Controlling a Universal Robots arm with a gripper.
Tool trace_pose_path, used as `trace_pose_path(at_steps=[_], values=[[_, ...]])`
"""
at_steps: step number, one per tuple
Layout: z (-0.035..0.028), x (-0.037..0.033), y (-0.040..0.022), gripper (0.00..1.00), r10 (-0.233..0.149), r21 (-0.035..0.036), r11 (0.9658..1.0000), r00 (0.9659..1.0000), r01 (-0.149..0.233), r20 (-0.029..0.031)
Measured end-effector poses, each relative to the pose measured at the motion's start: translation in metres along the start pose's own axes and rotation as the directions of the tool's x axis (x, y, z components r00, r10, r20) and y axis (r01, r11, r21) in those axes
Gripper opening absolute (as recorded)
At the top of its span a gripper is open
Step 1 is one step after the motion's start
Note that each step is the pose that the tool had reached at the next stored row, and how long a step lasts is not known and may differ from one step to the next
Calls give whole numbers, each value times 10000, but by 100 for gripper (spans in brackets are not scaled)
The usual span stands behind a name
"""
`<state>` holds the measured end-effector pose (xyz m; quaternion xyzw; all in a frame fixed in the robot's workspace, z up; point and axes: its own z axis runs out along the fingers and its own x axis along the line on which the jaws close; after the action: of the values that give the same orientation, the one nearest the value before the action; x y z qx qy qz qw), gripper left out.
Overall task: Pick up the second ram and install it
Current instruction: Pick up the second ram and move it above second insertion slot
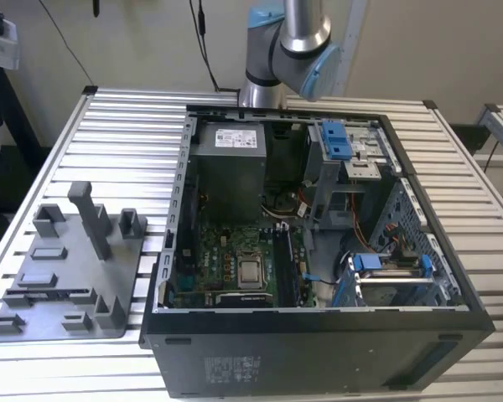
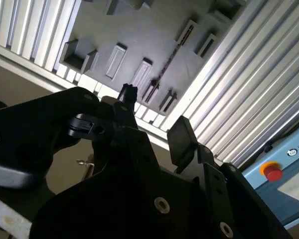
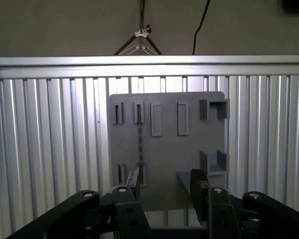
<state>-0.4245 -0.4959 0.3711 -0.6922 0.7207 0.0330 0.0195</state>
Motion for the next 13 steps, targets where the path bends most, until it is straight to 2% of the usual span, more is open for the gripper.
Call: trace_pose_path(at_steps=[1, 13], values=[[0, 0, 0, 54, 0, 0, 10000, 10000, 0, -1], [0, 0, 1, 54, -1, 0, 10000, 10000, 1, -2]])
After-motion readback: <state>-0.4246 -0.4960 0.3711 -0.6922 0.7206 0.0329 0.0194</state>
